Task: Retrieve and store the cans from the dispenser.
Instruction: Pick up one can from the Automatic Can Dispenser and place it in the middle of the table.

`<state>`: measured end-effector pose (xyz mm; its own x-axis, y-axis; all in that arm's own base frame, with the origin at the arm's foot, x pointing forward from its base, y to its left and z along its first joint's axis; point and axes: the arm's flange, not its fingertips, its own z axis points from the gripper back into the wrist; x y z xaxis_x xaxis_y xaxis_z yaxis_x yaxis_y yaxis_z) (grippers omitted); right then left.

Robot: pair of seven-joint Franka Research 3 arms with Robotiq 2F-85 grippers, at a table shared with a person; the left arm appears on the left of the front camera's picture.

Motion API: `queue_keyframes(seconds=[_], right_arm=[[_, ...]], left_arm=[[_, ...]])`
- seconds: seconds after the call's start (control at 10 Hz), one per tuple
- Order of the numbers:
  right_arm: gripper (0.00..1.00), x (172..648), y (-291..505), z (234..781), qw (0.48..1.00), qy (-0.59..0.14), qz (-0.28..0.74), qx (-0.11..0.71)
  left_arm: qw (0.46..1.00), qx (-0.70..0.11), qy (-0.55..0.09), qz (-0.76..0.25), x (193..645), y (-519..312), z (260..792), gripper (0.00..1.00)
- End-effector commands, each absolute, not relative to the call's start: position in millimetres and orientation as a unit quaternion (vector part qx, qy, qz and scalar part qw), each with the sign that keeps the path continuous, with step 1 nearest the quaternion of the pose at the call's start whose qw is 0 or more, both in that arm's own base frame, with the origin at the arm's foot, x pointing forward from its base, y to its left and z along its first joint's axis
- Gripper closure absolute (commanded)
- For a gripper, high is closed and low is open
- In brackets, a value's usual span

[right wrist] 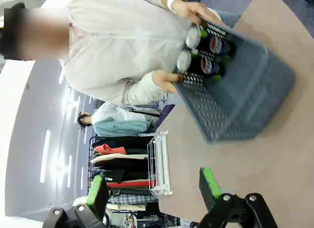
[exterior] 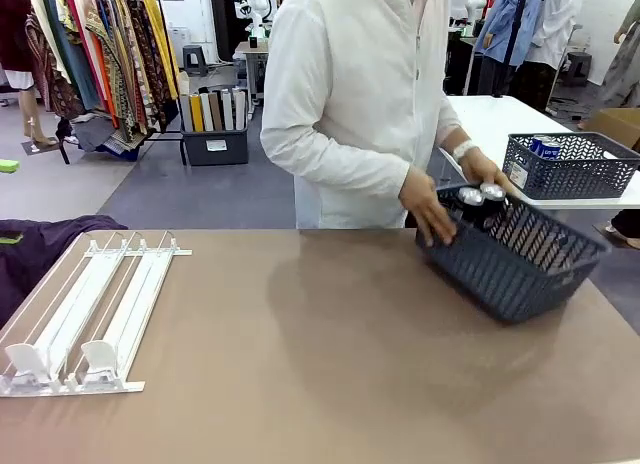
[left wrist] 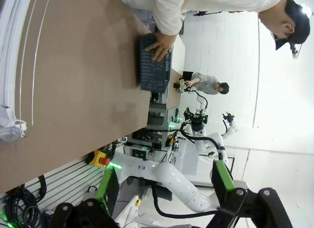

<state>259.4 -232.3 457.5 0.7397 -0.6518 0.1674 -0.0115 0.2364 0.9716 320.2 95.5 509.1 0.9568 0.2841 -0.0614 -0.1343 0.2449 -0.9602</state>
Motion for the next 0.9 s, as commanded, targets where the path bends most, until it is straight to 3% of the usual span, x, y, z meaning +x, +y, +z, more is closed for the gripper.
queue_keyframes(seconds=[0.0,0.8], right_arm=[[0.00,262.5,-231.1,460.7,0.723,-0.297,-0.216,0.585],[0.00,262.5,-231.1,460.7,0.723,-0.297,-0.216,0.585]], left_arm=[[0.786,-0.602,-0.058,0.132,317.9,96.8,510.7,0.00],[0.786,-0.602,-0.058,0.132,317.9,96.8,510.7,0.00]])
